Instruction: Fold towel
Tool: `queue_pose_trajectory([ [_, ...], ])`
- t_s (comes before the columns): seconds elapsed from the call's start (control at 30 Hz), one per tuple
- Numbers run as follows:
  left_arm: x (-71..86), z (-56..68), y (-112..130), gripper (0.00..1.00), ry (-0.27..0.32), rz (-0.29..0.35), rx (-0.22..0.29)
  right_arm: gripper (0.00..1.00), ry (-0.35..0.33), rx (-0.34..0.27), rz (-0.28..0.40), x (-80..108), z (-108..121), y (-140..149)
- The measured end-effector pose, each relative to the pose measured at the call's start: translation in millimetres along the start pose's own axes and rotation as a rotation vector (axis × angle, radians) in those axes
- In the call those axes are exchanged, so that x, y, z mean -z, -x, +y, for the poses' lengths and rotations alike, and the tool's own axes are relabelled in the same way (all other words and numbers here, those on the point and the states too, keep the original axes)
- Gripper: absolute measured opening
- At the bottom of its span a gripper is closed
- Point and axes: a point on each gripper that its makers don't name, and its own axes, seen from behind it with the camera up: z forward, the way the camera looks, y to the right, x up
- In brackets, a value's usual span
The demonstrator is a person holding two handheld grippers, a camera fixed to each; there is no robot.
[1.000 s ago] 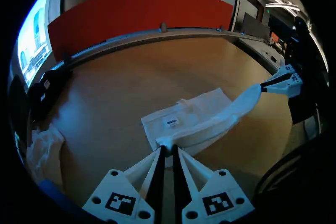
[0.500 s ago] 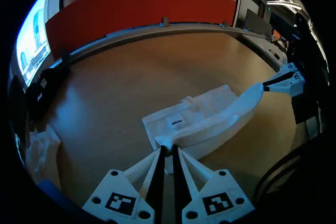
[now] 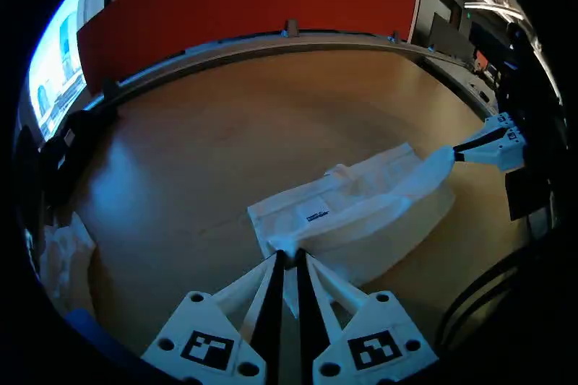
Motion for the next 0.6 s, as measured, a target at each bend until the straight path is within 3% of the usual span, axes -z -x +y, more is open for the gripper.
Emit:
queue_pose_trajectory([
  [0.6,-28.8,-12.1,1.0,0.14,-0.024,-0.035,0.038,0.08,0.023,-0.031,-0.005,-26.9,7.9,-3.2],
])
